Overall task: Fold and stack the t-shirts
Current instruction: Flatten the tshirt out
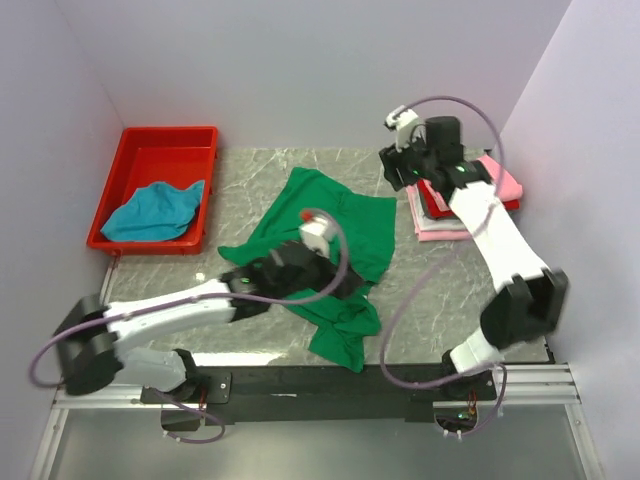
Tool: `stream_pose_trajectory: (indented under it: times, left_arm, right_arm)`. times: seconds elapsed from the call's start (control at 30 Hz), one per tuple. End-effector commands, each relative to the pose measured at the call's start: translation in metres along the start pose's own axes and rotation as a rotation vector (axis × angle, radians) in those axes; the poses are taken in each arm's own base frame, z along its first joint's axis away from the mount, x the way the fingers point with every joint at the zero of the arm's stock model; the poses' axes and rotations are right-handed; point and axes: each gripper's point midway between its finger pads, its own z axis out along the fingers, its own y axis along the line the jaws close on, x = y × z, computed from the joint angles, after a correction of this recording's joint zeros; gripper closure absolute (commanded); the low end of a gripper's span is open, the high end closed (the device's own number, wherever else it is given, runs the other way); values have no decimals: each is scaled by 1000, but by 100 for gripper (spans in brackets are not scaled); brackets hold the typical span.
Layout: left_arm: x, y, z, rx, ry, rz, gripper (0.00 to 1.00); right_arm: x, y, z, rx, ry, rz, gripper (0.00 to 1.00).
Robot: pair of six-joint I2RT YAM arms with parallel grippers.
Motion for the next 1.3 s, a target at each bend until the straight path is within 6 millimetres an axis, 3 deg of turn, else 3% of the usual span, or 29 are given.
stream_pose_trajectory:
  times: [0.0, 0.17, 0.2, 0.23, 0.27, 0.3, 0.33, 0.37, 0.4, 0.57, 0.6, 0.73, 0.8, 0.93, 1.03, 1.07, 1.13, 1.2, 1.23, 1.27]
  left_arm:
    - [-3, 58, -28, -146, -2, 30, 16]
    - [-13, 147, -71, -435, -103, -152, 15]
    - [-11, 162, -79, -486, -118, -199, 14]
    - [-5, 176, -88, -525, -139, -246, 15]
    - [-7, 191, -95, -568, -183, -345, 15]
    - [7, 204, -100, -599, -186, -390, 15]
    - [5, 209, -107, -614, -224, -431, 16]
    - [7, 219, -112, -643, -258, -504, 18]
    - [14, 232, -119, -690, -281, -561, 17]
    - [27, 268, -135, -845, -302, -666, 19]
    - [28, 274, -135, -857, -297, -679, 18]
    - [33, 304, -128, -908, -249, -724, 19]
    - [24, 315, -127, -931, -254, -733, 19]
    - [24, 327, -117, -947, -215, -726, 20]
    - [21, 334, -114, -968, -217, -710, 23]
    - [20, 336, -114, -972, -219, -703, 24]
    - [16, 341, -110, -976, -226, -689, 31]
    - [15, 345, -106, -971, -220, -679, 53]
    - [20, 349, -103, -970, -193, -677, 70]
    - [22, 350, -100, -964, -177, -672, 78]
  right_arm:
    - [7, 54, -40, -259, -50, -34, 36]
    - [98, 169, -97, -813, 5, -274, 36]
    - [112, 182, -103, -865, 5, -338, 36]
    - [140, 195, -109, -908, 4, -454, 36]
    - [148, 216, -111, -951, -23, -559, 36]
    - [153, 223, -116, -930, -58, -647, 36]
    - [182, 238, -116, -960, -23, -685, 35]
    - [180, 251, -107, -919, -68, -807, 34]
    - [193, 257, -106, -897, -57, -848, 34]
    - [175, 291, -99, -912, -132, -909, 35]
    - [181, 301, -96, -938, -111, -925, 35]
    - [192, 319, -85, -937, -59, -982, 39]
    - [196, 322, -78, -922, -40, -987, 41]
    - [209, 316, -76, -905, 15, -1013, 50]
    - [215, 307, -76, -871, 45, -1033, 65]
    - [219, 304, -78, -867, 61, -1035, 77]
    - [219, 297, -84, -846, 61, -1035, 87]
    - [216, 285, -92, -808, 47, -1035, 94]
    - [219, 281, -96, -805, 50, -1028, 96]
    - [222, 274, -102, -803, 63, -1016, 98]
